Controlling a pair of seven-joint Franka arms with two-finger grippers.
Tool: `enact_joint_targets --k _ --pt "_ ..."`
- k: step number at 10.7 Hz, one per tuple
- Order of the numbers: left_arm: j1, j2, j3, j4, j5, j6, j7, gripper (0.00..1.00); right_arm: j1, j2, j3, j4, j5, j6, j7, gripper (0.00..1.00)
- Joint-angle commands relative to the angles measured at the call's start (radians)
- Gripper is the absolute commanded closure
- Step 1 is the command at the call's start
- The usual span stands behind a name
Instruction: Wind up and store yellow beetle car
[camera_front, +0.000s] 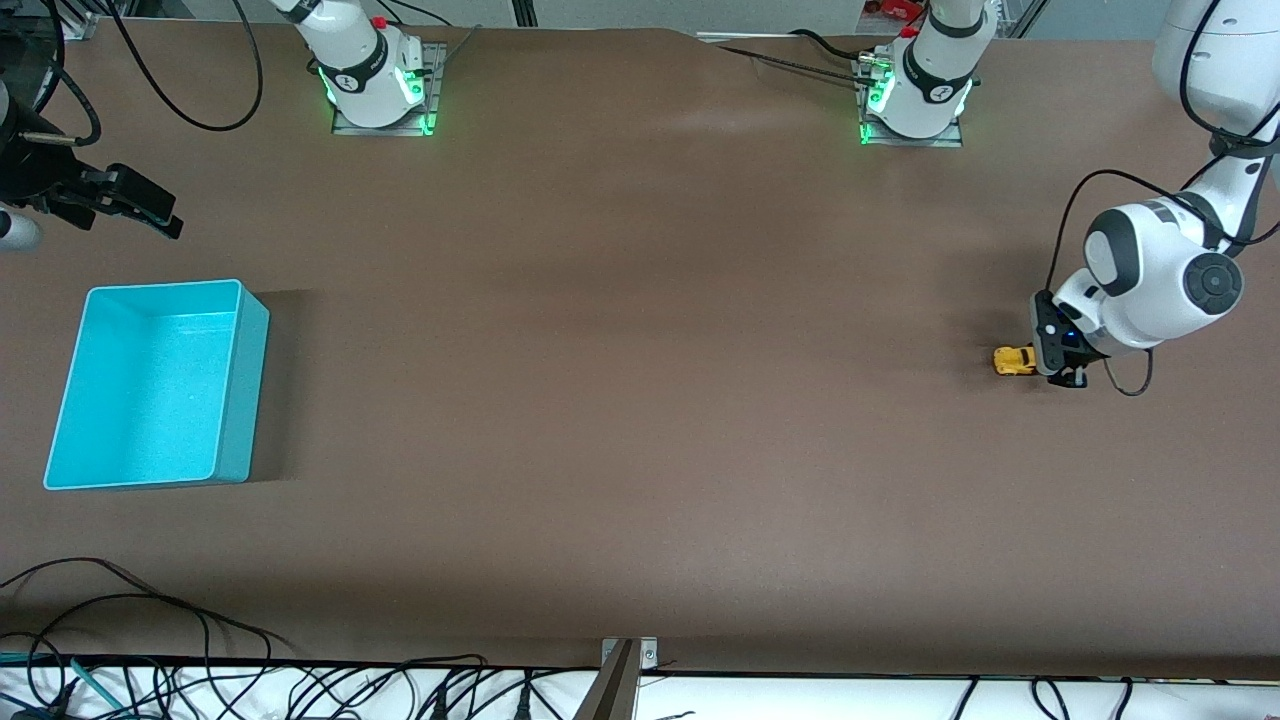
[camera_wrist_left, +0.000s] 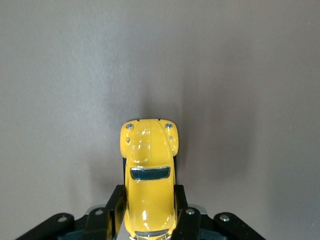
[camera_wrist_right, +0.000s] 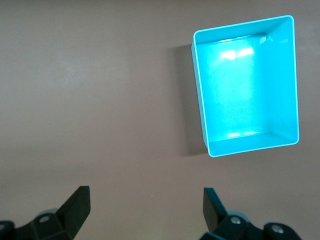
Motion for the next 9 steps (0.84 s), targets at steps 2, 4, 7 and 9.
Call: enact_joint_targets --k 2,4,7,9 --pt "0.002 0.097 0.001 0.04 0.015 0.03 0.022 1.0 -0.002 0.006 0.001 0.016 0.016 -0.003 0.006 0.0" --pt "0.002 0.094 -0.001 0.046 0.014 0.03 0.018 0.55 0.0 0.006 0.001 0.016 0.016 -0.003 0.006 0.0" --pt "-0.006 0.084 -0.004 0.078 -0.052 0.007 0.021 0.0 0.0 0.006 0.001 0.016 0.016 -0.003 0.006 0.0" --pt "-0.009 0.081 -0.005 0.084 -0.052 -0.015 0.021 0.0 -0.002 0.006 0.001 0.016 0.016 -0.003 0.006 0.0"
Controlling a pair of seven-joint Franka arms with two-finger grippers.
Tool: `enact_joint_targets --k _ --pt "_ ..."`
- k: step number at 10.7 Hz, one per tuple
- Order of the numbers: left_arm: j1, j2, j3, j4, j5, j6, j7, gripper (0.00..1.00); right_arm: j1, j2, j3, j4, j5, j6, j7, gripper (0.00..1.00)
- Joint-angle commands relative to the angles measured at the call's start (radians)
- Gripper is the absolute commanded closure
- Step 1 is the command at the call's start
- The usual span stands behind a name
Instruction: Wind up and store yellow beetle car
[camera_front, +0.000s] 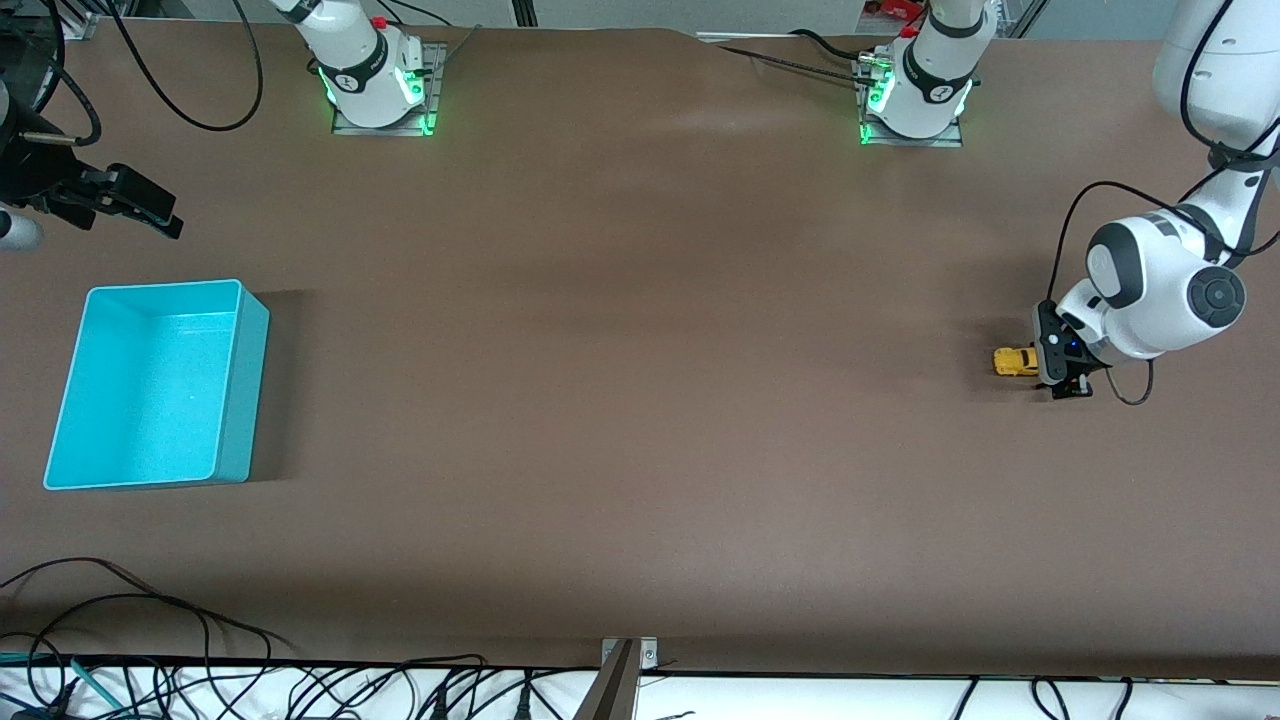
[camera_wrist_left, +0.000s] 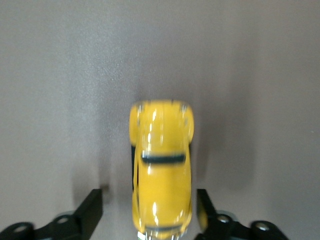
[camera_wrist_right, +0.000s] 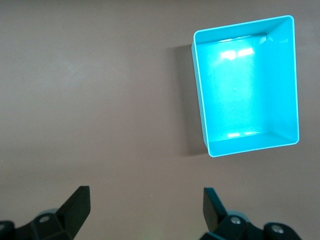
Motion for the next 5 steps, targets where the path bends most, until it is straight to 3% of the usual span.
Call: enact_joint_targets --k 1,5 --pt "-0.008 0.016 0.003 0.037 -0.026 -0.022 0.019 0.0 -0.002 0.006 0.001 0.016 0.016 -0.003 0.006 0.0" --pt "-0.008 0.012 0.003 0.037 -0.028 -0.023 0.019 0.0 -0.002 0.006 0.001 0.016 0.016 -0.003 0.006 0.0"
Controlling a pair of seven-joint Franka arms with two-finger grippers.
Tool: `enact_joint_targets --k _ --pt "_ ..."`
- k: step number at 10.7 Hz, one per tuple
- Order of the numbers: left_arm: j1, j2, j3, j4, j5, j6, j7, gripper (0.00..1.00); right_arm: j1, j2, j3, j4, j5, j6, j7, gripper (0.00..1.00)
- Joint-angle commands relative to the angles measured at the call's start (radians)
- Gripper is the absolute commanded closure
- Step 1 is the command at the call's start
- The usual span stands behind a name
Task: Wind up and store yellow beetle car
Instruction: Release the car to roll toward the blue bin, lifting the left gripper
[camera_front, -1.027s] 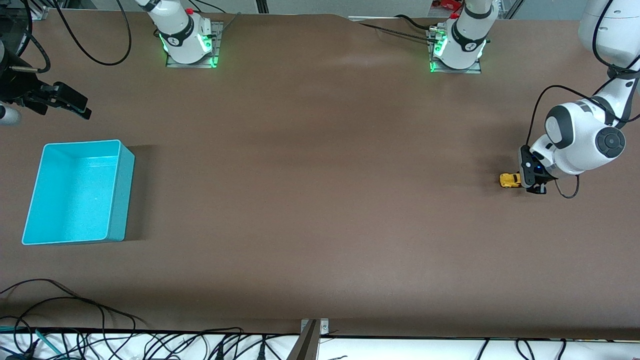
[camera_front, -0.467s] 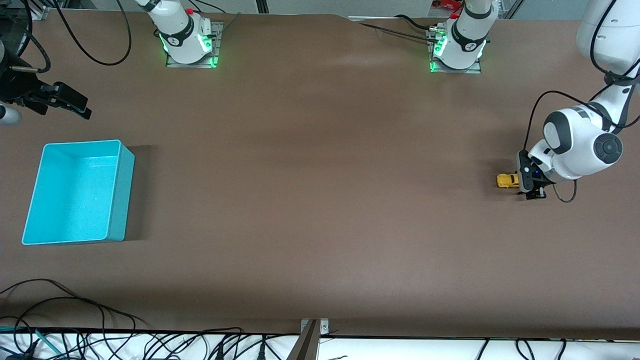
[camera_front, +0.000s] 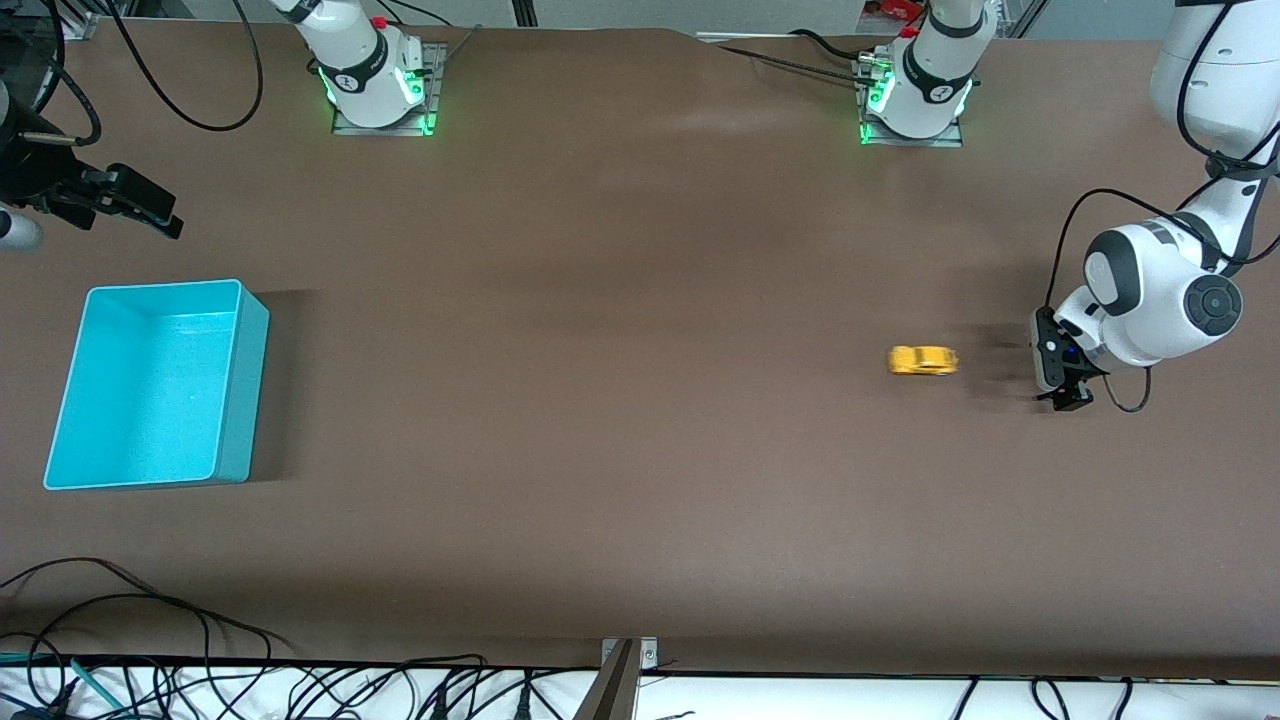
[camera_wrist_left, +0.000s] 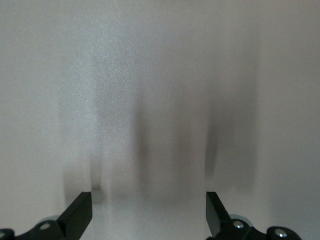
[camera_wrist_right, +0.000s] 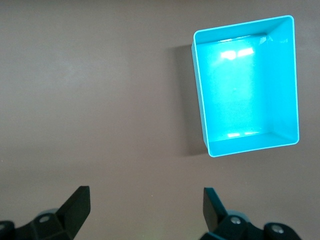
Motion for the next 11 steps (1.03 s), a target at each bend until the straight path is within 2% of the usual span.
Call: enact_joint_targets --k 1,7,11 --pt "-0.006 -0.001 0.004 0.014 -0.031 -0.021 0.017 0.0 0.0 0.006 0.001 0.016 0.016 -0.003 0.006 0.0" --pt "-0.018 -0.117 0.004 -0.009 -0.045 -0.021 0.011 0.0 0.0 0.006 0.001 0.016 0.016 -0.003 0.006 0.0" --pt "-0.077 -0.298 0.004 -0.019 -0.04 -0.09 0.019 0.0 -0.002 0.006 0.0 0.016 0.016 -0.003 0.006 0.0"
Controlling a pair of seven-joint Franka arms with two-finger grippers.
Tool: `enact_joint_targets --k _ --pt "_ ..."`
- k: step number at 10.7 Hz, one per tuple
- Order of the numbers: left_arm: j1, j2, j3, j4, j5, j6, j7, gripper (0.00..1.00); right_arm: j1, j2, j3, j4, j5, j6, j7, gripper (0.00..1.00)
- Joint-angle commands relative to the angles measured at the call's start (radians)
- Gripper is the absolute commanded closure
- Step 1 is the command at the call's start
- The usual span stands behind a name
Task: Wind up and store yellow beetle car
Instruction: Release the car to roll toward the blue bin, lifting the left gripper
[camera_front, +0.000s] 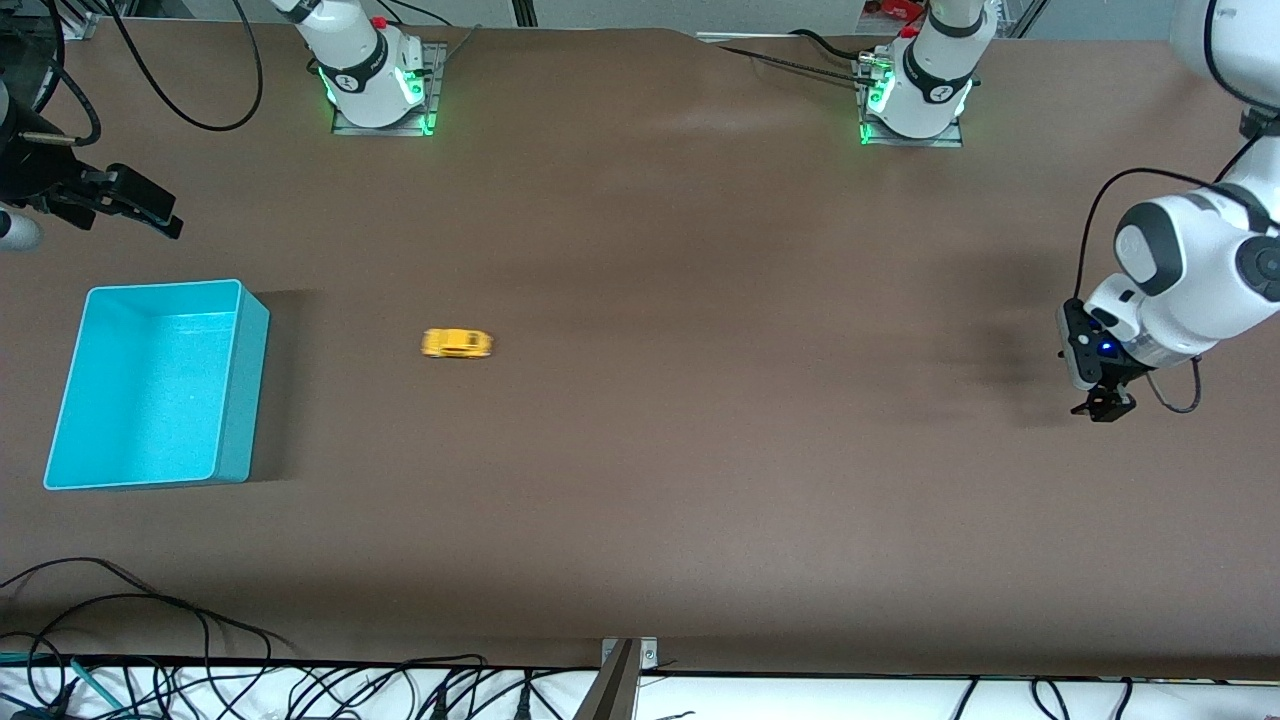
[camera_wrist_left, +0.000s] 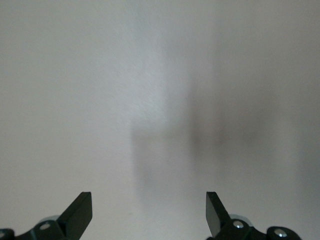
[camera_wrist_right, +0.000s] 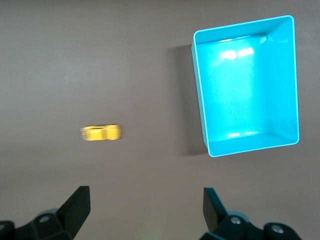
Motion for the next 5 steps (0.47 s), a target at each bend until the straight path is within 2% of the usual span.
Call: enact_joint_targets --k 1,5 --pt "-0.038 -0.14 0.006 -0.026 -0.027 -0.069 0.02 0.0 -0.002 0.006 0.0 0.016 0.016 -0.003 0.006 0.0" --pt "-0.07 -0.269 0.008 -0.015 -0.03 -0.112 0.013 0.0 -0.002 0.006 0.0 0.016 0.016 -0.003 0.006 0.0"
